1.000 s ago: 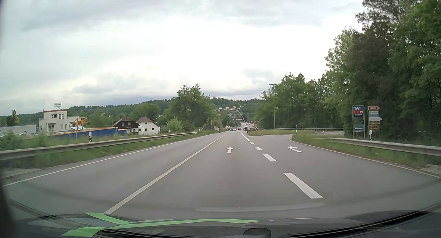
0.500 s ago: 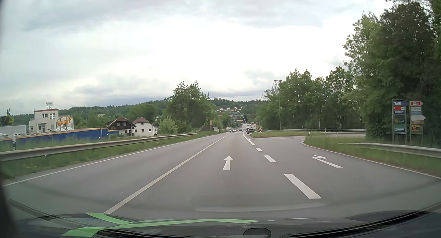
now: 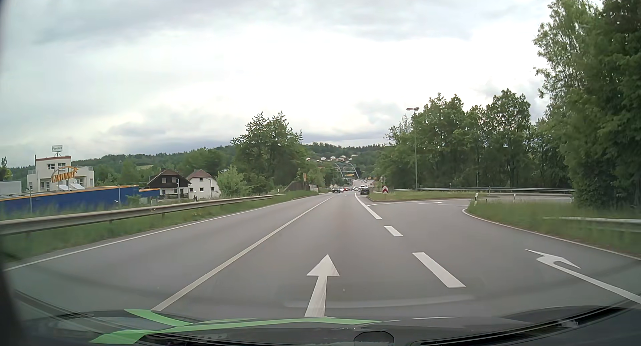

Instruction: Follow the waypoints while adhering to traffic rules and regulations

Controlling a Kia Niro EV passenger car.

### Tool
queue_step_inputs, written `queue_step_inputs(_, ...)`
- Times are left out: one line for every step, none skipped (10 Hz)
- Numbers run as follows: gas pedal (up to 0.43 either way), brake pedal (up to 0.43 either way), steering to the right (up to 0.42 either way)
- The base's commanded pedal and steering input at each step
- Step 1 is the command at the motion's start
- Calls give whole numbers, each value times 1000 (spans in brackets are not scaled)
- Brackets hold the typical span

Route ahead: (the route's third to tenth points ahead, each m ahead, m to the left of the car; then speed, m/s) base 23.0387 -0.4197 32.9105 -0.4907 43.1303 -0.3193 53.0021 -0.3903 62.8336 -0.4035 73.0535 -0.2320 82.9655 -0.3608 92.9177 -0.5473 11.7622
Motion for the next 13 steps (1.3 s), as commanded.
queue_step_inputs(28, 18, -4)
queue_step_inputs(28, 0, -4)
queue_step_inputs(28, 0, -4)
queue_step_inputs(28, 0, -4)
queue_step_inputs(28, 0, -4)
queue_step_inputs(28, 0, -3)
queue_step_inputs(28, 0, -4)
queue_step_inputs(28, 0, -3)
queue_step_inputs(28, 0, -3)
queue_step_inputs(28, 0, -2)
queue_step_inputs(28, 0, -3)
queue_step_inputs(28, 0, -2)
queue_step_inputs(20, 0, -2)
